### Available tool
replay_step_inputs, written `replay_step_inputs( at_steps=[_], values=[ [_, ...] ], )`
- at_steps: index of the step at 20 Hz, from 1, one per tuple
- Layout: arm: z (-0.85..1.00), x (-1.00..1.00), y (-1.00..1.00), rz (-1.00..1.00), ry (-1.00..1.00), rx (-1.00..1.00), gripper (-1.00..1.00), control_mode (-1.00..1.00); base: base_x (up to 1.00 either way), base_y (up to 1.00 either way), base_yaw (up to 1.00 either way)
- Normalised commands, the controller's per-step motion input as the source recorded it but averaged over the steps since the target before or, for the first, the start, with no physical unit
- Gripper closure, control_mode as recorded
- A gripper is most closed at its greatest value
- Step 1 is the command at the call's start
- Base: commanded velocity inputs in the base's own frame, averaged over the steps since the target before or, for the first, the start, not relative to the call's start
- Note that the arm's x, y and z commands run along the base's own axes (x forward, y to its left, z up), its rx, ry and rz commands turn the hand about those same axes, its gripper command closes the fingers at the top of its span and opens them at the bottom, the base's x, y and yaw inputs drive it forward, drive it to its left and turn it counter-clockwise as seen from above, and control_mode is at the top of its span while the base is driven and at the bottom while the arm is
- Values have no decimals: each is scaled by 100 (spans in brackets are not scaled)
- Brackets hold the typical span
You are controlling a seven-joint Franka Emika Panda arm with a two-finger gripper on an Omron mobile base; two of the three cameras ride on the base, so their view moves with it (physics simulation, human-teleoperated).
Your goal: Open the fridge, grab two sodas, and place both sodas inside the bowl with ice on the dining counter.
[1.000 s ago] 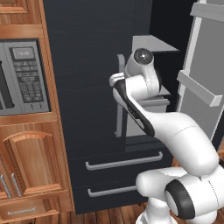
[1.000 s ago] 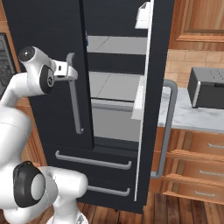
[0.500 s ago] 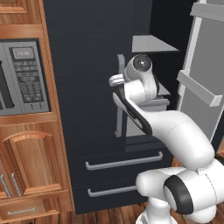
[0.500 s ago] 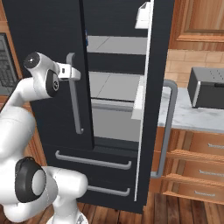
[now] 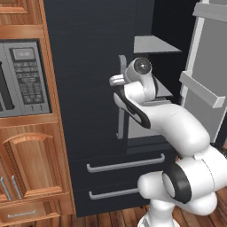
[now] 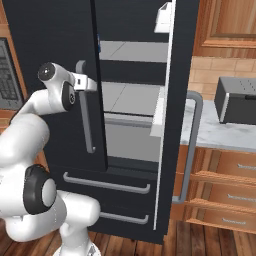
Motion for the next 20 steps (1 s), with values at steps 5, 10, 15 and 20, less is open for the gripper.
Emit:
replay_step_inputs(
  at_steps=[5,10,15,20],
  values=[
    [-8,41,0,0,0,4,-100,-100,0,0,0],
    [-12,42,0,0,0,4,-100,-100,0,0,0],
    [-18,50,1,0,0,3,-100,-100,0,0,0],
    [-16,62,0,0,0,2,100,-100,0,0,0]
  ],
)
